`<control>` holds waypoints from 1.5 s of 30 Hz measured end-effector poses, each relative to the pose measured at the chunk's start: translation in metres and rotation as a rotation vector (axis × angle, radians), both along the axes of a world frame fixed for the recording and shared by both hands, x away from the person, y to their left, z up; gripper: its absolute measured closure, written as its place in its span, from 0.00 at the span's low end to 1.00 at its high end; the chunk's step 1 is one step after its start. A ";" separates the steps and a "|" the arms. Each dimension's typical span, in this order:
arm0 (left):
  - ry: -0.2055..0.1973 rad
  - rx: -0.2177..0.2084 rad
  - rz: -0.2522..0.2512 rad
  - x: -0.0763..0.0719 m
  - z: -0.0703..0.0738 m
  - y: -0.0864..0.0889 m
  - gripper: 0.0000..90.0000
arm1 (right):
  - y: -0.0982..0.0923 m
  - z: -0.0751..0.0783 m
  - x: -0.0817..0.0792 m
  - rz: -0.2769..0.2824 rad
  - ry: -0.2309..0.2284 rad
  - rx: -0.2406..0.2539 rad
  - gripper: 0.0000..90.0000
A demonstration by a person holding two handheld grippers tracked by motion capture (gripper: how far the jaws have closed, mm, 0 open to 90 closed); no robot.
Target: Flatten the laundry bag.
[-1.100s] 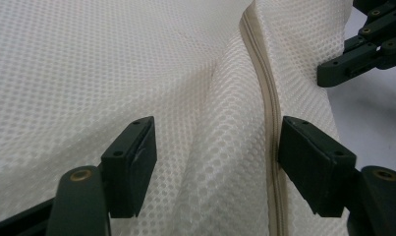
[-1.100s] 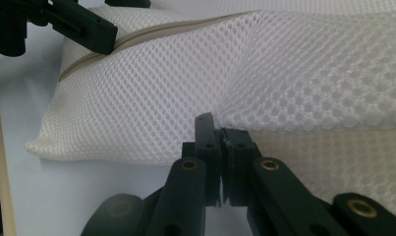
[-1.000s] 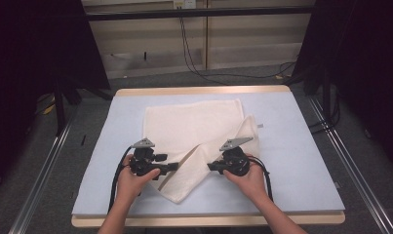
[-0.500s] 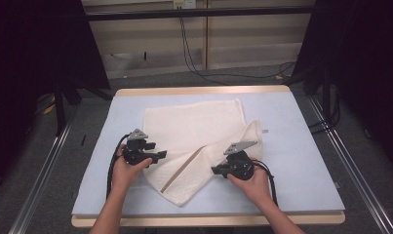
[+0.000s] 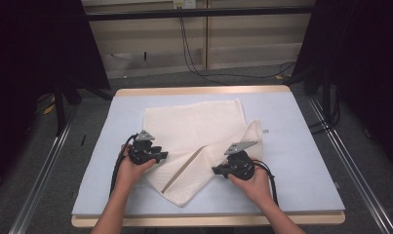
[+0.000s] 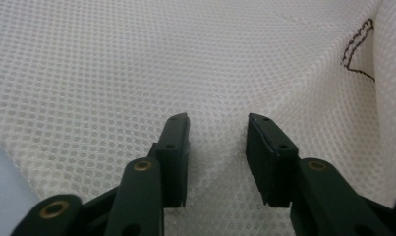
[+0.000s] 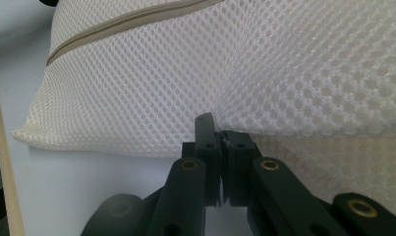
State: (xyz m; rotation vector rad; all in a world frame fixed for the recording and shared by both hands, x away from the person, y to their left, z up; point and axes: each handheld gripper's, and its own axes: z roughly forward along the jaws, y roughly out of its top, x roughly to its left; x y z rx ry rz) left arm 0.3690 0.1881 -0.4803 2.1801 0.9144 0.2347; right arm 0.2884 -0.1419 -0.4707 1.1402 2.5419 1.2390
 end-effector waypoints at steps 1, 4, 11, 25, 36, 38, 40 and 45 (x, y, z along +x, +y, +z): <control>-0.003 0.002 -0.002 -0.001 0.000 -0.001 0.71 | 0.000 0.000 0.000 0.000 0.000 0.002 0.97; -0.002 0.000 -0.019 -0.003 0.000 -0.002 0.79 | -0.001 0.000 0.000 -0.004 0.003 0.000 0.97; -0.003 -0.016 0.039 -0.008 0.000 -0.004 0.99 | -0.002 0.001 0.000 -0.003 0.003 -0.002 0.98; -0.101 -0.054 0.238 -0.001 0.004 0.022 1.00 | -0.008 0.003 0.000 -0.006 0.001 -0.003 0.98; -0.096 -0.061 0.242 -0.007 0.002 0.029 1.00 | -0.006 0.001 -0.009 0.010 0.011 0.000 0.98; -0.101 -0.049 0.212 -0.009 0.002 0.027 0.97 | -0.006 -0.001 -0.012 0.017 0.011 -0.015 0.98; -0.080 -0.072 0.203 -0.012 0.007 0.027 0.95 | -0.006 -0.002 -0.013 0.022 0.017 -0.018 0.98; -0.071 -0.100 0.187 -0.013 0.010 0.026 0.82 | -0.014 -0.005 -0.015 0.016 0.021 -0.006 0.91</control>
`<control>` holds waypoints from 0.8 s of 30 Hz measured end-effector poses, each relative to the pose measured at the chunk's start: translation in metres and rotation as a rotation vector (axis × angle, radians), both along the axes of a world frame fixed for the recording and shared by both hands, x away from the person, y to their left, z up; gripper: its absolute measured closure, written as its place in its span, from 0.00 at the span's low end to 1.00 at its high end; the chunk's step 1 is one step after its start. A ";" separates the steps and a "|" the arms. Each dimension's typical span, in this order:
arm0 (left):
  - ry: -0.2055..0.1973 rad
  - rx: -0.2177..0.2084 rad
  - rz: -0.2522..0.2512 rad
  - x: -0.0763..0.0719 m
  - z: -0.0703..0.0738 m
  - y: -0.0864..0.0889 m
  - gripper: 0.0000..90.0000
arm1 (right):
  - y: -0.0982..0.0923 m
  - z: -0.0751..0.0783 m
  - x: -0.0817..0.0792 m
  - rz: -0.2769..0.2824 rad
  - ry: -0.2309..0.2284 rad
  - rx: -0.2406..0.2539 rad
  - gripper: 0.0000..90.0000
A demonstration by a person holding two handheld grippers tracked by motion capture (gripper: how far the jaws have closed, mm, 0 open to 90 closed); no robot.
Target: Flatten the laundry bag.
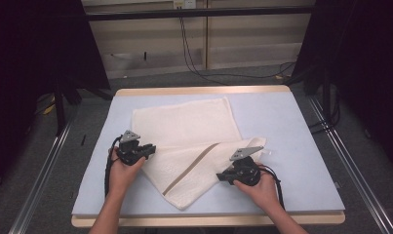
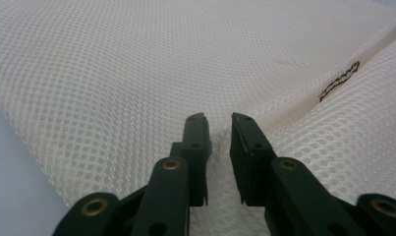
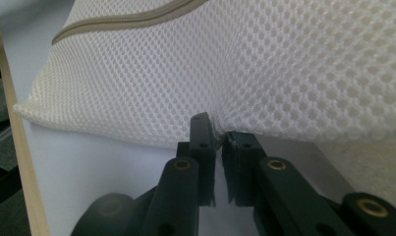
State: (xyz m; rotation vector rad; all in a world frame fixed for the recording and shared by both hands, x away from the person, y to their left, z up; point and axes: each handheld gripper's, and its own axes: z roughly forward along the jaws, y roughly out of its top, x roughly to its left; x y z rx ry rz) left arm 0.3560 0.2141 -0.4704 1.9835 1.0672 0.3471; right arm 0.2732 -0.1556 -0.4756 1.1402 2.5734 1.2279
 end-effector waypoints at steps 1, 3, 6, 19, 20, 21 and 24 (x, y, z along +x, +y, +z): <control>0.029 -0.010 -0.017 0.001 -0.004 -0.001 0.81 | -0.006 0.002 -0.001 -0.012 0.002 0.021 0.93; 0.031 -0.008 -0.029 0.001 -0.005 -0.002 0.76 | -0.011 0.003 -0.002 -0.015 0.000 0.017 0.97; 0.016 -0.019 -0.047 0.002 -0.002 -0.006 0.70 | -0.014 0.004 -0.003 -0.011 0.008 -0.011 0.98; 0.079 -0.045 -0.198 0.006 -0.010 -0.030 0.50 | -0.054 0.000 0.005 -0.122 0.037 -0.043 0.98; 0.081 -0.040 -0.212 0.007 -0.011 -0.033 0.50 | -0.054 0.000 0.005 -0.122 0.037 -0.043 0.98; 0.095 -0.042 -0.230 0.008 -0.013 -0.038 0.51 | -0.055 0.001 0.006 -0.126 0.040 -0.047 0.98; 0.110 -0.054 -0.267 0.007 -0.015 -0.046 0.64 | -0.054 0.000 0.007 -0.124 0.036 -0.046 0.98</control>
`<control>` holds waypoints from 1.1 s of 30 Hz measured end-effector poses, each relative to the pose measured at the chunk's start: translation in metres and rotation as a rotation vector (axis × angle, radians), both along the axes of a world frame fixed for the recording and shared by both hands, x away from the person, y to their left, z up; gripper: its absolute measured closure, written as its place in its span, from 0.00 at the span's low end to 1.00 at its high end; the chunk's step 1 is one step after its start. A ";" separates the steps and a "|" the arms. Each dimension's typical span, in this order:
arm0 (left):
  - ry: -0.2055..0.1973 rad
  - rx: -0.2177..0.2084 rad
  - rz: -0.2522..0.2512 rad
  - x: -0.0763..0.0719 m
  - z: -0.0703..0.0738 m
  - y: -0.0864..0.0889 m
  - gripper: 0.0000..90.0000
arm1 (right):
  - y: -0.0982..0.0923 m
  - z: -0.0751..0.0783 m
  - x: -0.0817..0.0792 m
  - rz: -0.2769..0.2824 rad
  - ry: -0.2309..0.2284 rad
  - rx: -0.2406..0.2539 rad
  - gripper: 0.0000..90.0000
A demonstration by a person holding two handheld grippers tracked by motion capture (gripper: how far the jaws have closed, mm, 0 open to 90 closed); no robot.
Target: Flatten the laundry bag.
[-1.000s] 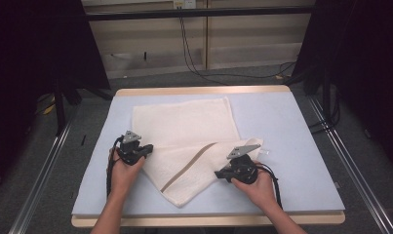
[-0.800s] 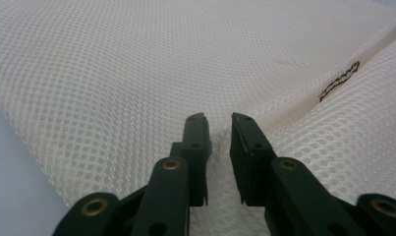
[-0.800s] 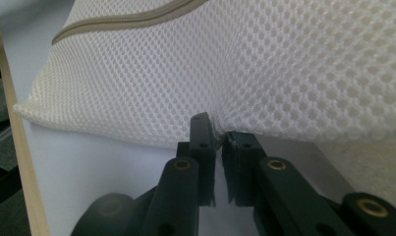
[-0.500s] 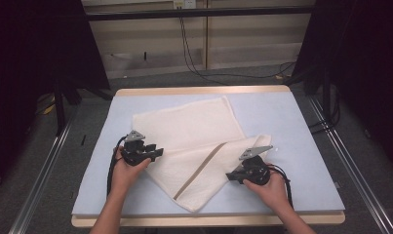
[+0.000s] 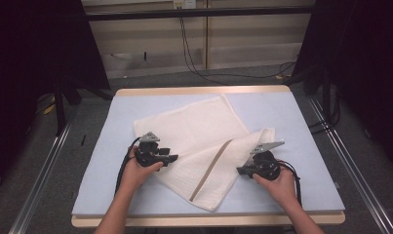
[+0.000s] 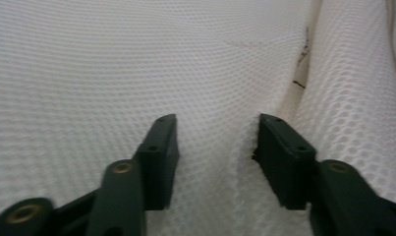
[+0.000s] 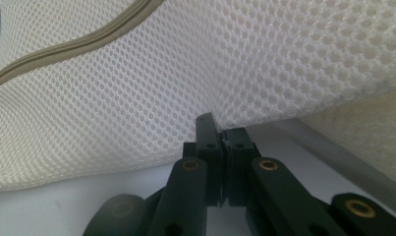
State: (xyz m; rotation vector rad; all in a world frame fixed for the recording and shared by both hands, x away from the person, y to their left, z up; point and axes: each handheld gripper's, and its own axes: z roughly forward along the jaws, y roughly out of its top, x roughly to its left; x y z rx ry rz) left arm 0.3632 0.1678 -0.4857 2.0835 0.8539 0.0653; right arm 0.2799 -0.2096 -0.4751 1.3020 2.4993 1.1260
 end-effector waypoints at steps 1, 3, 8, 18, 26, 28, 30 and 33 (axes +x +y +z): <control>0.012 -0.005 -0.017 -0.001 0.000 -0.003 0.64 | 0.000 0.000 0.000 -0.002 -0.004 -0.008 0.98; -0.009 0.027 -0.045 -0.004 0.000 -0.009 0.82 | 0.000 0.001 0.001 -0.004 -0.006 0.002 0.98; -0.066 0.087 -0.027 -0.007 0.004 -0.013 0.96 | -0.001 0.001 0.002 -0.005 -0.007 0.008 0.98; -0.167 0.048 0.238 0.000 0.010 0.013 0.98 | 0.010 0.003 0.003 0.017 -0.031 0.021 0.99; -0.143 0.010 0.235 0.002 0.006 0.022 0.96 | 0.021 0.003 0.004 0.057 -0.052 0.022 0.96; -0.142 0.008 0.228 0.002 0.005 0.023 0.95 | 0.017 0.006 0.001 0.061 -0.057 0.019 0.84; -0.137 0.000 0.232 0.002 0.005 0.024 0.95 | 0.009 0.009 -0.005 0.054 -0.091 0.000 0.78; -0.142 0.010 0.222 0.001 0.006 0.025 0.94 | -0.012 0.011 -0.010 0.009 -0.105 0.002 0.76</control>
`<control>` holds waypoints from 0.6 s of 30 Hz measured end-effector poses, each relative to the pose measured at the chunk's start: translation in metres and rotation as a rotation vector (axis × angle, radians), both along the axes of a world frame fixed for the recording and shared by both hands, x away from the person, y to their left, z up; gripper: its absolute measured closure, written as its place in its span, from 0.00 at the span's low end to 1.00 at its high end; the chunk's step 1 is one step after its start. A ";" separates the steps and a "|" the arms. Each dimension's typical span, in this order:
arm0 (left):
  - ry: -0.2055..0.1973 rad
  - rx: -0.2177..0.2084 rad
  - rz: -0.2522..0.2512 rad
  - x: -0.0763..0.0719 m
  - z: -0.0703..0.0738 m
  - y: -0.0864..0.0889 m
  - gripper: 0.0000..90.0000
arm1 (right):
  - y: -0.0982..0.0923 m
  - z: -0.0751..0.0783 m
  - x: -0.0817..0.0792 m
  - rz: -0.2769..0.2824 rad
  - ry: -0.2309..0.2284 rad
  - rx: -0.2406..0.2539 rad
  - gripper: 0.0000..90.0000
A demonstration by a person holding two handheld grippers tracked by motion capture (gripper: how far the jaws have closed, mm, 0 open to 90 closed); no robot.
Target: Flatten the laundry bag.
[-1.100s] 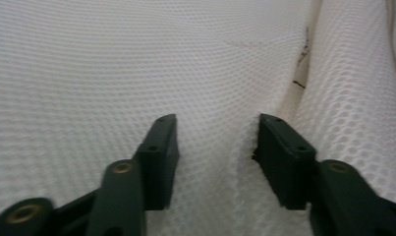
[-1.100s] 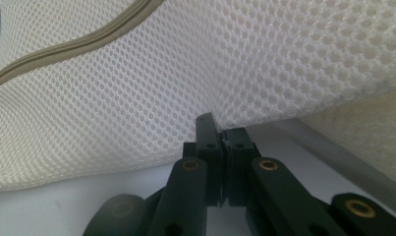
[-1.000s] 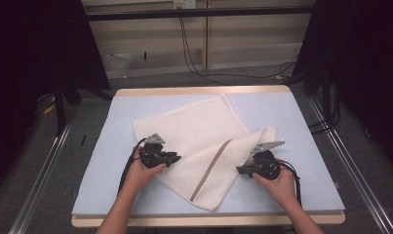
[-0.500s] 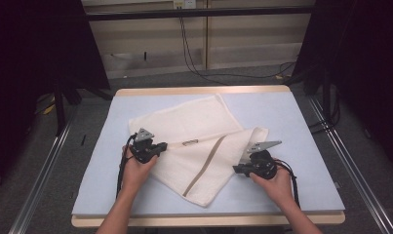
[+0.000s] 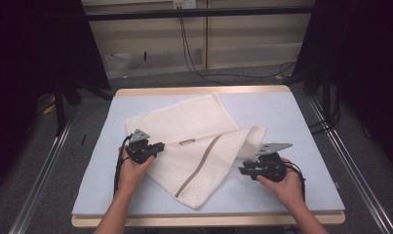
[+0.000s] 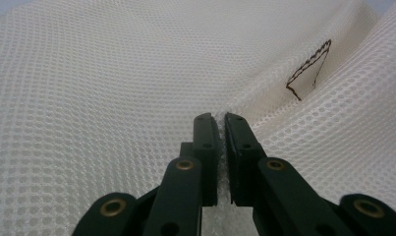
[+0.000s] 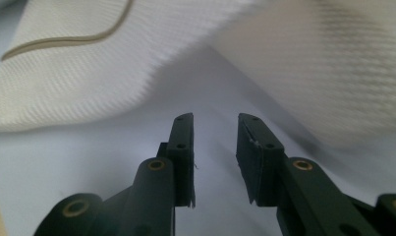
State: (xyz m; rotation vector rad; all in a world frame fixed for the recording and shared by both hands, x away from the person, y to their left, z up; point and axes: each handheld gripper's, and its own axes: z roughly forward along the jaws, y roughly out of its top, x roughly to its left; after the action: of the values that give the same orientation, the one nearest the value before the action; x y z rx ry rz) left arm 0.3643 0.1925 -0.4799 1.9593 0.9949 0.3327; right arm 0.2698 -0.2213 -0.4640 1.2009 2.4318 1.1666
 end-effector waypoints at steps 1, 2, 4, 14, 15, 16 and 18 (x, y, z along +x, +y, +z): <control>0.002 -0.014 -0.001 0.000 0.000 0.000 0.93 | -0.008 0.000 -0.001 -0.022 -0.005 -0.005 0.76; 0.005 -0.022 -0.002 0.000 0.000 0.001 0.93 | -0.021 -0.001 -0.003 -0.063 -0.013 -0.014 0.74; 0.011 -0.030 -0.005 -0.001 0.001 0.003 0.93 | -0.027 -0.001 -0.003 -0.083 -0.014 -0.008 0.71; 0.034 -0.051 -0.035 -0.005 0.002 0.012 0.91 | -0.033 -0.009 0.017 -0.160 -0.039 -0.050 0.56; 0.034 -0.051 -0.035 -0.005 0.002 0.012 0.91 | -0.033 -0.009 0.017 -0.160 -0.039 -0.050 0.56; 0.033 -0.053 -0.030 -0.005 0.002 0.014 0.91 | -0.033 -0.010 0.018 -0.149 -0.036 -0.044 0.64; 0.034 -0.056 -0.025 -0.006 0.003 0.015 0.90 | -0.037 -0.009 0.017 -0.103 -0.048 -0.049 0.90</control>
State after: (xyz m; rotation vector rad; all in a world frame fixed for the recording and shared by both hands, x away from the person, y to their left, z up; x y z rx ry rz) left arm 0.3578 0.2077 -0.4771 1.9310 0.9898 0.2559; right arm 0.2867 -0.2584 -0.4735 1.2535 2.3202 1.0870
